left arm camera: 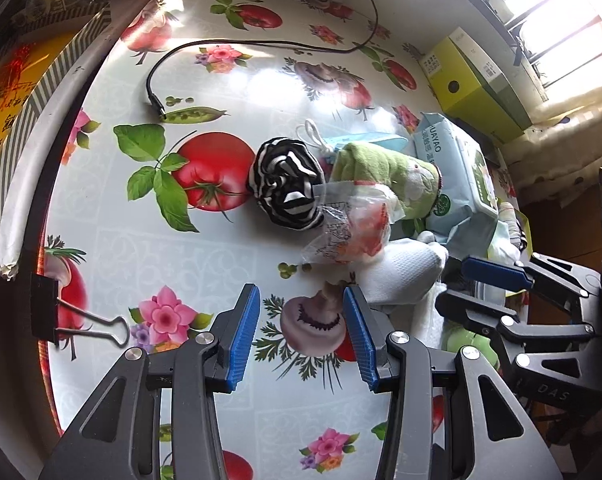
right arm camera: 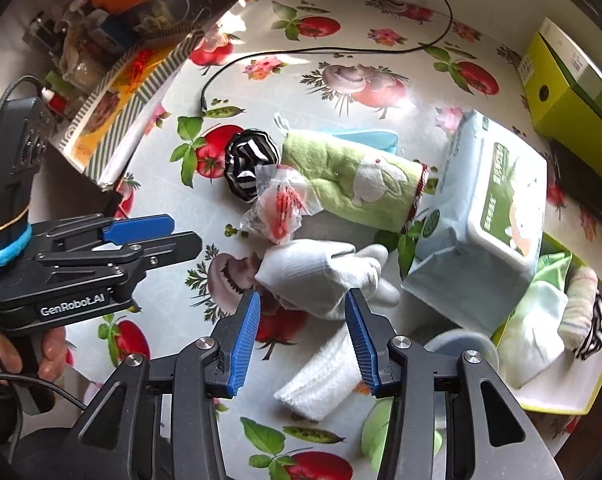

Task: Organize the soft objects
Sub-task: 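Grasp the white glove with the right gripper while the left grasps the clear plastic bag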

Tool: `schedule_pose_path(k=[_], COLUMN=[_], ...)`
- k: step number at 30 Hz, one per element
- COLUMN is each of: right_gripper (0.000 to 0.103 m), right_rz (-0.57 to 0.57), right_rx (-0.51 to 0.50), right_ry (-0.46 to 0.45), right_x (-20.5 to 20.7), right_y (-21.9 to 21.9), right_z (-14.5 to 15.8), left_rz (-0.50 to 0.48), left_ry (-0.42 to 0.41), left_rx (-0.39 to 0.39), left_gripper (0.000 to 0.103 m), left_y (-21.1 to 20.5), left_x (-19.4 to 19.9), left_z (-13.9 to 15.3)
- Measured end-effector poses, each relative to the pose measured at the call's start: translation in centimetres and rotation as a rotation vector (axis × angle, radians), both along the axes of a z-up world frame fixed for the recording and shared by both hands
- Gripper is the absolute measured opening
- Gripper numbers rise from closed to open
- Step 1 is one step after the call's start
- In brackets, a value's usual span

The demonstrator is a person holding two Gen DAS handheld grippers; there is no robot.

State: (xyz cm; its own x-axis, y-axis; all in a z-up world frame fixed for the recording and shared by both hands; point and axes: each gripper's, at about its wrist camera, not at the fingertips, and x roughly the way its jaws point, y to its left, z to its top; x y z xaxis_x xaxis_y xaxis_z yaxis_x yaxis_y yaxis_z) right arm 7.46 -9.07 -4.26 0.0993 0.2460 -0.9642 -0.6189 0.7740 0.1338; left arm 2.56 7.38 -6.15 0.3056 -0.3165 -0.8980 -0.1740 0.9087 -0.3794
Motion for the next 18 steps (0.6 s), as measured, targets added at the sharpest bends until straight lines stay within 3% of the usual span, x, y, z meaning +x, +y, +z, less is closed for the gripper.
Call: schedule_pose_path(k=[3, 9, 10, 11, 13, 18], right_gripper=[0.049, 0.052, 0.049, 0.036, 0.022, 0.014], right_rz=[0.076, 0.193, 0.197, 0.206, 0.224, 0.215], right_rx=[-0.068, -0.174, -0.181, -0.179, -0.169, -0.126], right_ry=[-0.024, 0.018, 0.017, 0.020, 0.034, 0.006], right_x=[0.9, 1.8, 1.8, 1.7, 1.4, 0.2], right_y=[1.3, 2.7, 2.8, 2.8, 2.8, 1.8], right_z=[-1.2, -4.0, -4.2, -4.3, -4.3, -2.2], left_rz=[0.008, 0.018, 0.021, 0.023, 0.027, 0.022], left_ry=[0.004, 0.004, 0.003, 0.002, -0.003, -0.009], left_rx=[-0.008, -0.035, -0.040, -0.046, -0.057, -0.078], left_gripper=[0.045, 0.045, 0.045, 0.045, 0.045, 0.045], left_y=[0.7, 1.2, 1.3, 1.3, 1.3, 0.8], left_x=[0.0, 0.5, 0.6, 0.7, 1.0, 1.9], left_z=[-0.2, -0.5, -0.5, -0.6, -0.5, -0.5])
